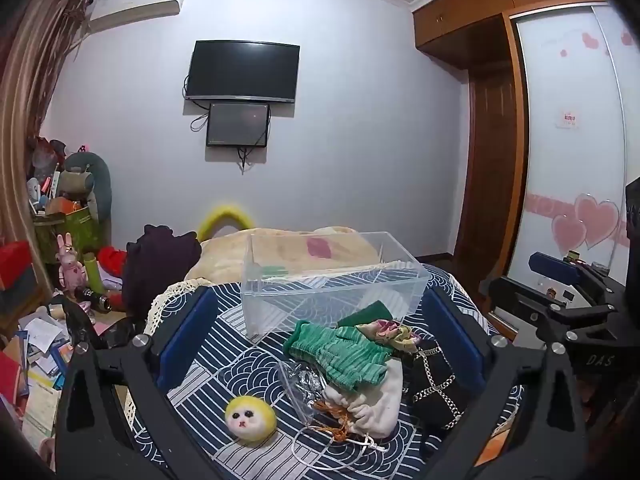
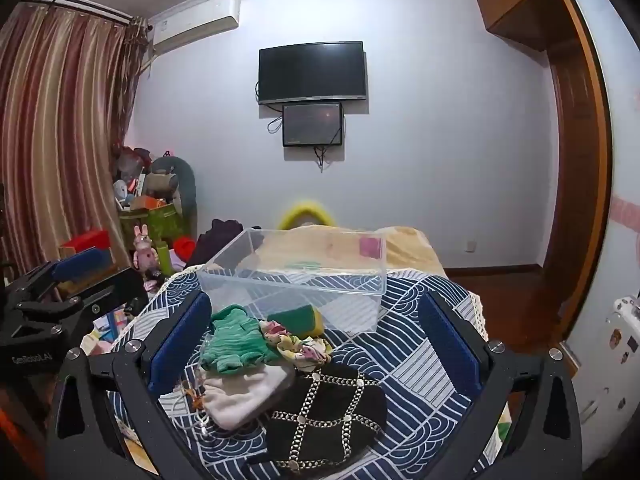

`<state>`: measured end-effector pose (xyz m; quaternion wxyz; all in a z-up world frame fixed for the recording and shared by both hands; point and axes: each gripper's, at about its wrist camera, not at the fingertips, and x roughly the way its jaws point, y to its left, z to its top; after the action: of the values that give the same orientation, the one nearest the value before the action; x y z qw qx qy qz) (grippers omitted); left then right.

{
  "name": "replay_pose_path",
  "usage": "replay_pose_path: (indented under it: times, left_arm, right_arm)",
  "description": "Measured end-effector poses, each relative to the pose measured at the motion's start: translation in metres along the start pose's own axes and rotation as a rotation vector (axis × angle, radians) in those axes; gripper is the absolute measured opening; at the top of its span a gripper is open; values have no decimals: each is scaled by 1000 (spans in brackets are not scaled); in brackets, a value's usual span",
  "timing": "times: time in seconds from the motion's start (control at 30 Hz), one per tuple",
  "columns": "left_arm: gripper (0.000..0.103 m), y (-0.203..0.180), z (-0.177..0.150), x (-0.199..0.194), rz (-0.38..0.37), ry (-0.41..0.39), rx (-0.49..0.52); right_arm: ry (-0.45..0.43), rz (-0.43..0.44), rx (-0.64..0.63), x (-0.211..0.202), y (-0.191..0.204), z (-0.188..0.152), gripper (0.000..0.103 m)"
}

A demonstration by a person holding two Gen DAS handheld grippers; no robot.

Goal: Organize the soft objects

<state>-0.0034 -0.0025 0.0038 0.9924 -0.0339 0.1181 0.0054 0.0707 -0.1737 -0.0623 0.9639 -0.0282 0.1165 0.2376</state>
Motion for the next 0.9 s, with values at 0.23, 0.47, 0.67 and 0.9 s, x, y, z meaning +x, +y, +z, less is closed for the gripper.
replay_pose_path:
  times: [0.23,0.47,0.67,0.9]
  left_arm:
    - [103,1,1,-2,-4,0,2]
    - [103,-1,1,-4,-2,-11,9]
    - [103,-2,0,-6,-1,-20,8]
    - [103,-1,0,-7,1,-24,1]
  right_arm:
    - [-3,-1,3,-1,0,1,103]
    - [-5,0,5,-2,0,1,103]
    - [-8,0,2,-5,3,6,103]
    - [-12,3,2,-10,7,12,103]
